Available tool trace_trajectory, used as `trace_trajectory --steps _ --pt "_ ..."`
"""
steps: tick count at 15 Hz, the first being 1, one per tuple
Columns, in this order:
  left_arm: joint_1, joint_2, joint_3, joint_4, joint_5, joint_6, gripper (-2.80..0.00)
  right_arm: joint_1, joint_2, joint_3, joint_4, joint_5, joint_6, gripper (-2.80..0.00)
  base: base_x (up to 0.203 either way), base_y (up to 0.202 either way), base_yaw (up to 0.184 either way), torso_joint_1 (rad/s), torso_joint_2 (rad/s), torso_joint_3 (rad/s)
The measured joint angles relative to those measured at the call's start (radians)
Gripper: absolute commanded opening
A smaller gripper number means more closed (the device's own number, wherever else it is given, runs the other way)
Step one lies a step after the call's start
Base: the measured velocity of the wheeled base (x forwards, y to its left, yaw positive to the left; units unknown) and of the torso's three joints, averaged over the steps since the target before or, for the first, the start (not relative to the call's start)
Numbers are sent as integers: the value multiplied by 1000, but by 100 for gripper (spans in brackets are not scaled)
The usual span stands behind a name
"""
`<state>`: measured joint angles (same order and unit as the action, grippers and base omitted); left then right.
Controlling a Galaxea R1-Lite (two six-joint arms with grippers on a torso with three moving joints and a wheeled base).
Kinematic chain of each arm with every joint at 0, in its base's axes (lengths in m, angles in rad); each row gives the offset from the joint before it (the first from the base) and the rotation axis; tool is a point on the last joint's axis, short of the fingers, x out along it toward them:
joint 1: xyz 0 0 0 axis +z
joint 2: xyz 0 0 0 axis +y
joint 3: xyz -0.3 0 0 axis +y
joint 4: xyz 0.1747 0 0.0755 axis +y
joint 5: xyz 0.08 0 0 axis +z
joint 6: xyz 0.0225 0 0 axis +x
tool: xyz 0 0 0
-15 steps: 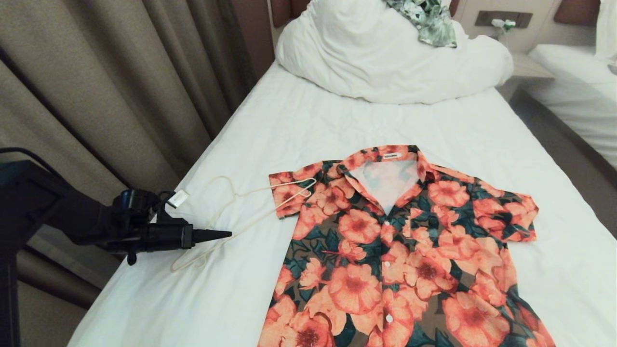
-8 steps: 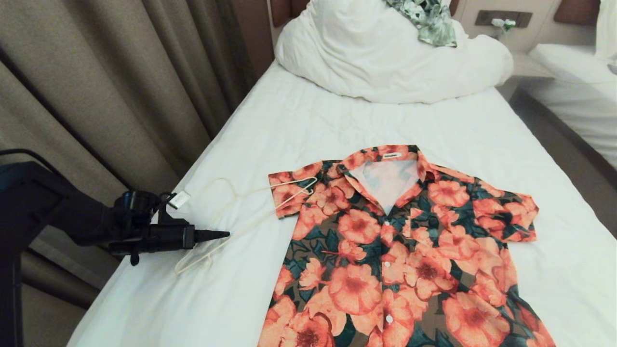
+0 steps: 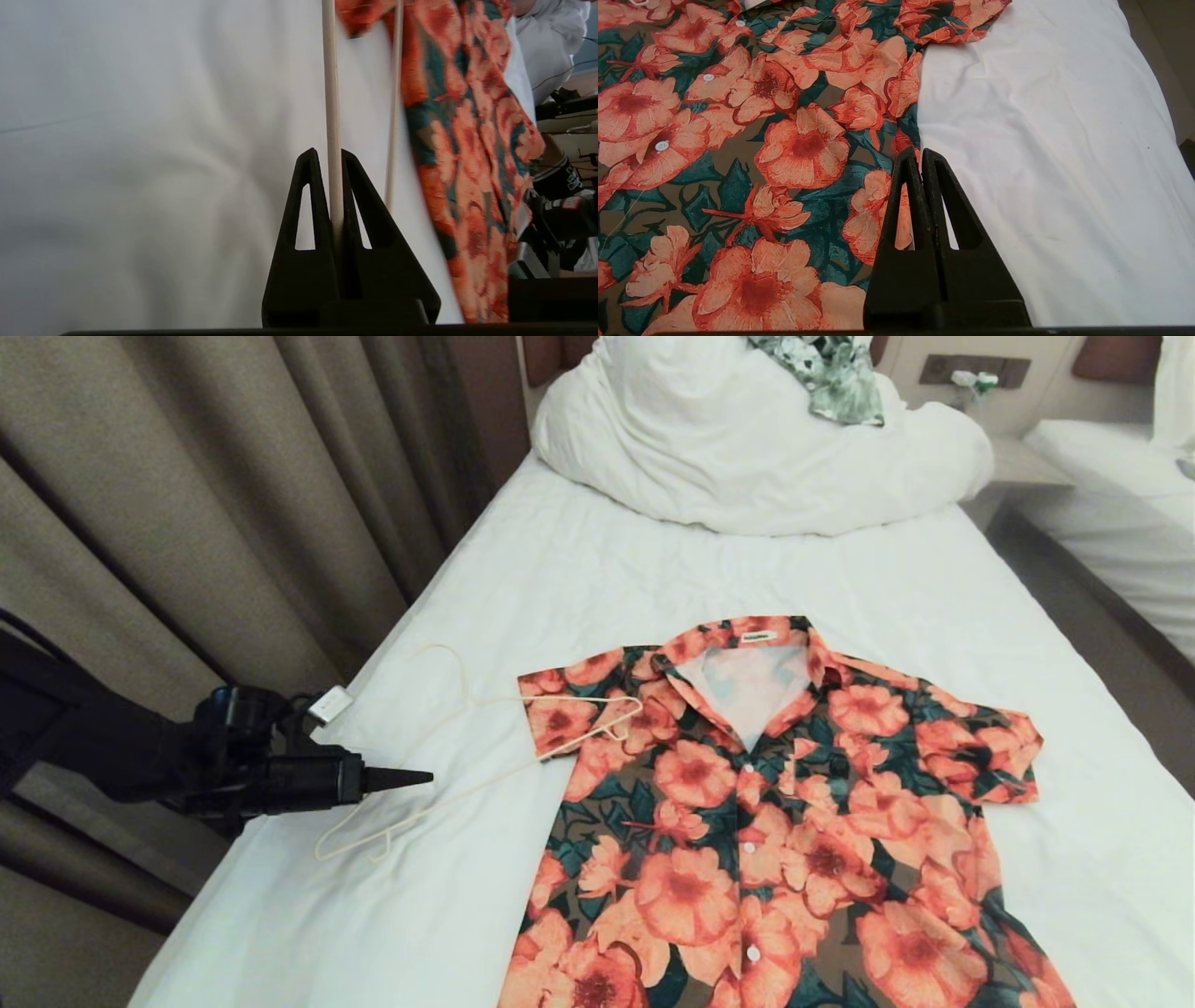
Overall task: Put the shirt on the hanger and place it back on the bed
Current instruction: Lift the shirt and hanger
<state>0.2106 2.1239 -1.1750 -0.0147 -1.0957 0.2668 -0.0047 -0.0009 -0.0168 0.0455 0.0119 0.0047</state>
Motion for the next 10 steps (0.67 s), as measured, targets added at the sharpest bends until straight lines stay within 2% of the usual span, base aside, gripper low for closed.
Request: trace_trajectory --steps 5,7,10 --pt "0 -185 117 2 -1 -30 -280 0 0 0 0 0 0 -280 0 0 0 0 0 0" --pt "-1 -270 150 2 -1 -82 -280 0 0 0 0 0 0 -280 0 0 0 0 0 0" --pt "-27 -429 177 3 -1 -198 -280 0 0 0 0 0 0 -280 0 0 0 0 0 0"
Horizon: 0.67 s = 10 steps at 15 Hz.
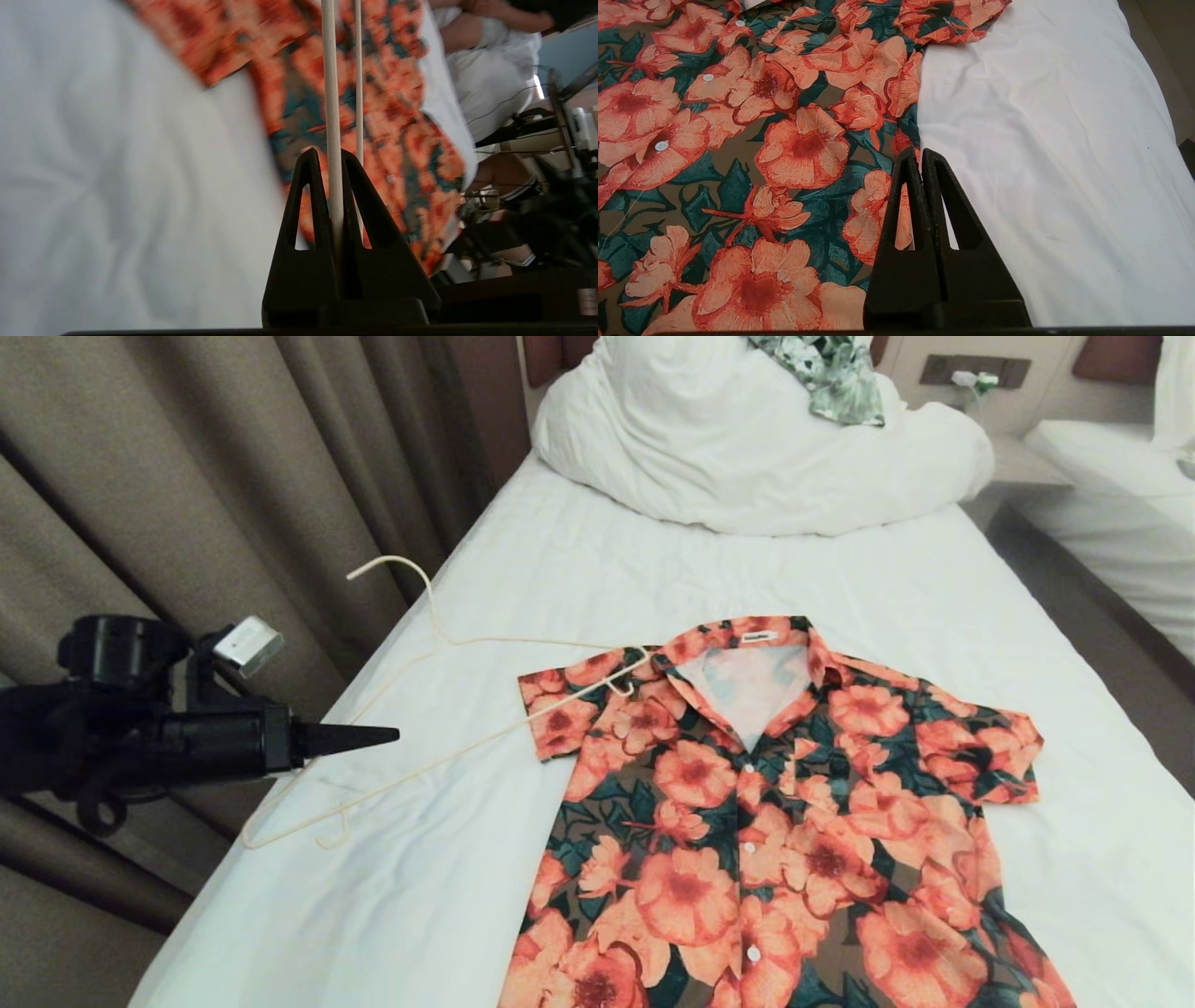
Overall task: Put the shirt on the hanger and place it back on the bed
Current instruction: Lift the shirt and hanger
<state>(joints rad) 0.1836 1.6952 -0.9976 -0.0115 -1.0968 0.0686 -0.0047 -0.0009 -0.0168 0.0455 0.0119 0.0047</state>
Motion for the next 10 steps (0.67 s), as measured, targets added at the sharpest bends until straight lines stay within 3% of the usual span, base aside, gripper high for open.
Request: trace_trajectory --steps 4,10 --pt "-93 -246 5 -2 5 -140 -280 0 0 0 0 0 0 -280 0 0 0 0 0 0" --pt "-326 -473 64 -37 10 -230 -280 0 0 0 0 0 0 -280 0 0 0 0 0 0"
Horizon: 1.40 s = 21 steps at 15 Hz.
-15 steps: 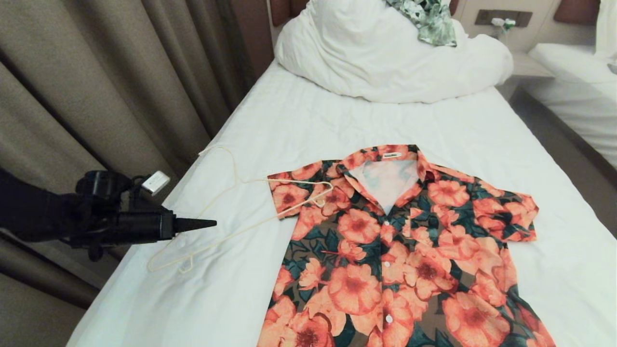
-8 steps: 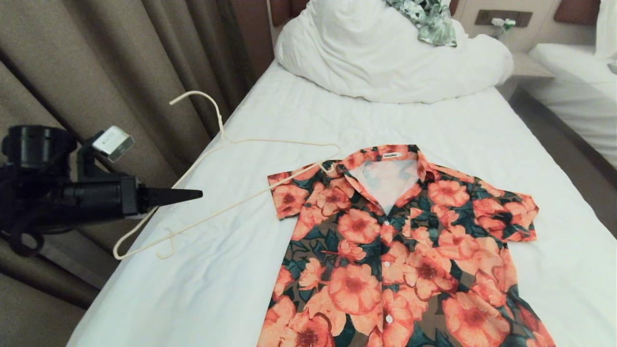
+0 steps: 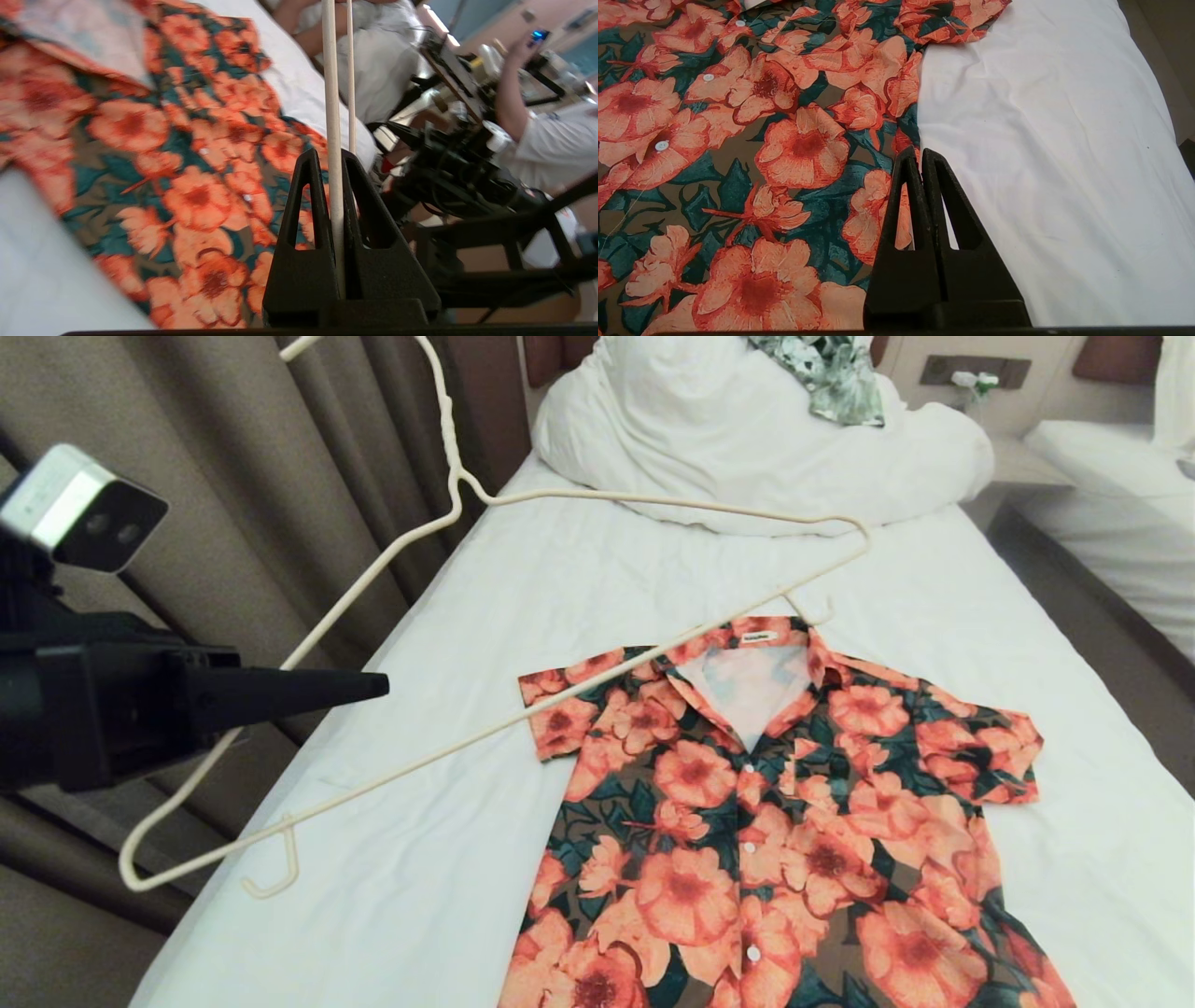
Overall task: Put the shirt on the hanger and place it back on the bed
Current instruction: Lift the shirt and hanger
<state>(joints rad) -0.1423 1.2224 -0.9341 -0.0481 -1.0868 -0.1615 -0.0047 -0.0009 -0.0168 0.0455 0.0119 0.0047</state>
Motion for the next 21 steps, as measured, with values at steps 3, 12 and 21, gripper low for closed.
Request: trace_trajectory --steps 3,12,21 --pt "-50 -44 45 -58 1 -6 -280 0 0 0 0 0 0 -280 0 0 0 0 0 0" --pt "-173 -129 137 -260 46 -1 -280 0 0 0 -1 -1 -2 -280 0 0 0 0 0 0" --pt "-261 -68 224 -398 153 6 -280 -1 71 -117 61 0 12 -280 0 0 0 0 0 0"
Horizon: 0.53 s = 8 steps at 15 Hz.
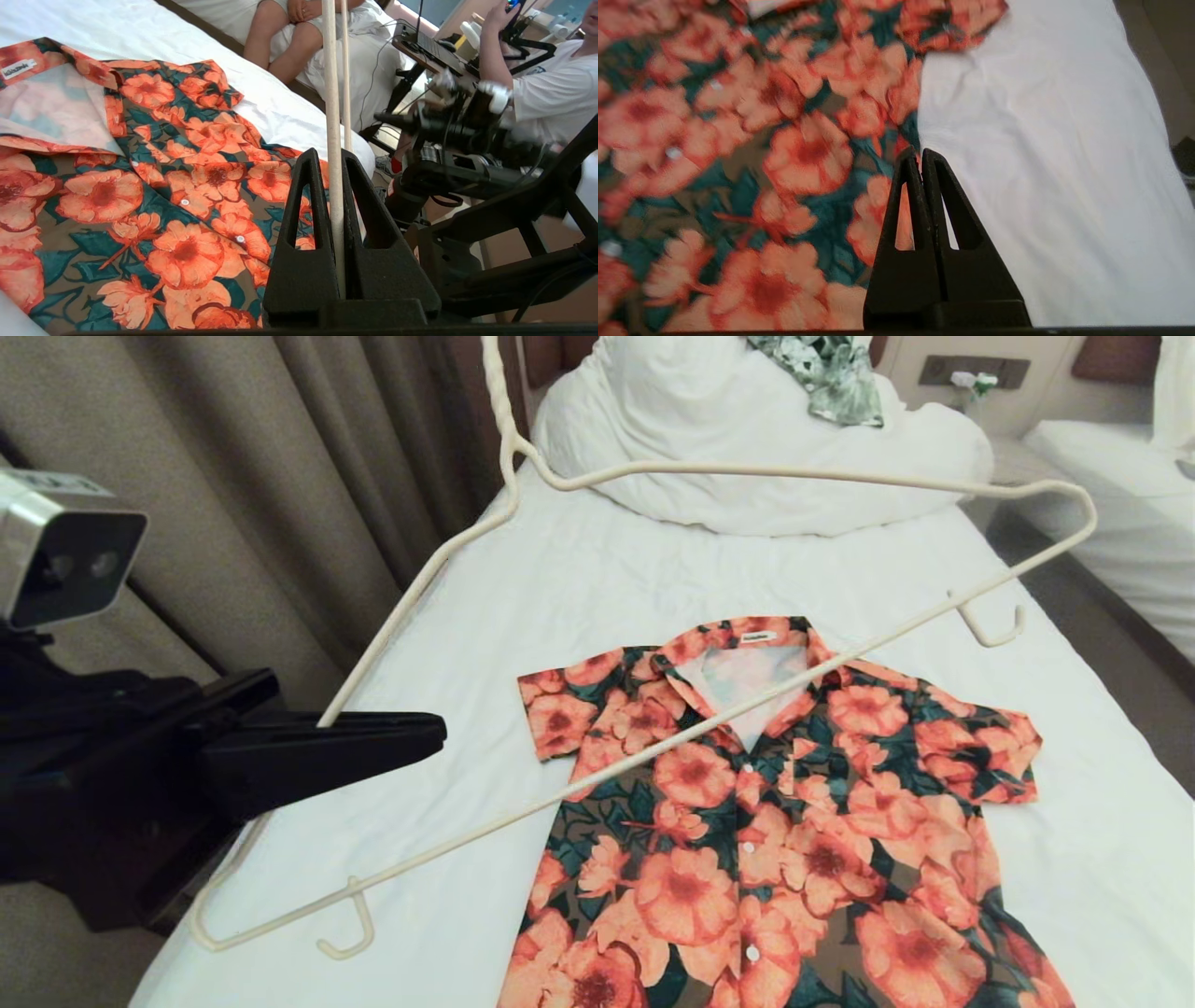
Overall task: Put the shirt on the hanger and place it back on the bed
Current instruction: Lift the shirt and hanger
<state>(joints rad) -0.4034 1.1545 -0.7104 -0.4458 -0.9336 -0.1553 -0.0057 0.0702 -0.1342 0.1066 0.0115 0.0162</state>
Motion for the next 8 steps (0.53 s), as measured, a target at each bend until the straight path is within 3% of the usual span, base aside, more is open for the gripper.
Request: trace_trajectory --steps 8 --pt "-8 6 2 -4 1 4 -280 9 700 -551 14 13 133 -280 0 0 0 0 0 0"
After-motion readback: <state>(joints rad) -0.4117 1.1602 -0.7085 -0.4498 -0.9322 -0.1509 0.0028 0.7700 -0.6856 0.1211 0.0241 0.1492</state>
